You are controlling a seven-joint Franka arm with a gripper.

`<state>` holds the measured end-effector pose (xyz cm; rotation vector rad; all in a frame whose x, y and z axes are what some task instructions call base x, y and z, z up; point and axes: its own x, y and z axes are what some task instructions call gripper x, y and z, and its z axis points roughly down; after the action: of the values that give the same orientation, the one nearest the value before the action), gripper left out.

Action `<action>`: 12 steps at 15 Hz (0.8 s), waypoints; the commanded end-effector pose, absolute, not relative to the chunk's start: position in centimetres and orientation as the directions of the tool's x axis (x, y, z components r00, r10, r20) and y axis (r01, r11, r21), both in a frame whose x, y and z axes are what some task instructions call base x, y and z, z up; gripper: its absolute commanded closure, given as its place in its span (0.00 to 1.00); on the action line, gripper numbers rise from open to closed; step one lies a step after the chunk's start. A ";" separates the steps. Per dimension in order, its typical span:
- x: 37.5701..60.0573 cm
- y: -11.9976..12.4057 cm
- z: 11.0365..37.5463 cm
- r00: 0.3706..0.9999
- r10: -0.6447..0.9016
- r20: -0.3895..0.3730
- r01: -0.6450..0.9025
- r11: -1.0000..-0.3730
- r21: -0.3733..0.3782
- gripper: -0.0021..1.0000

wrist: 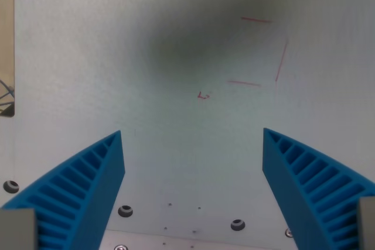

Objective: Rotate around base negative x

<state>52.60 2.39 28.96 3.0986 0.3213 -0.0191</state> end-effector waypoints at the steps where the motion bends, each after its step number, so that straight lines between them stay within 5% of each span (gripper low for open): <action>1: 52.6 2.6 29.1 0.980 0.195 -0.039 0.199 -0.968 0.156 0.00; 12: 52.6 2.6 29.1 0.980 0.188 -0.065 0.199 -0.940 0.278 0.00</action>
<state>52.59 2.29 28.93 3.0100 0.3288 -0.0250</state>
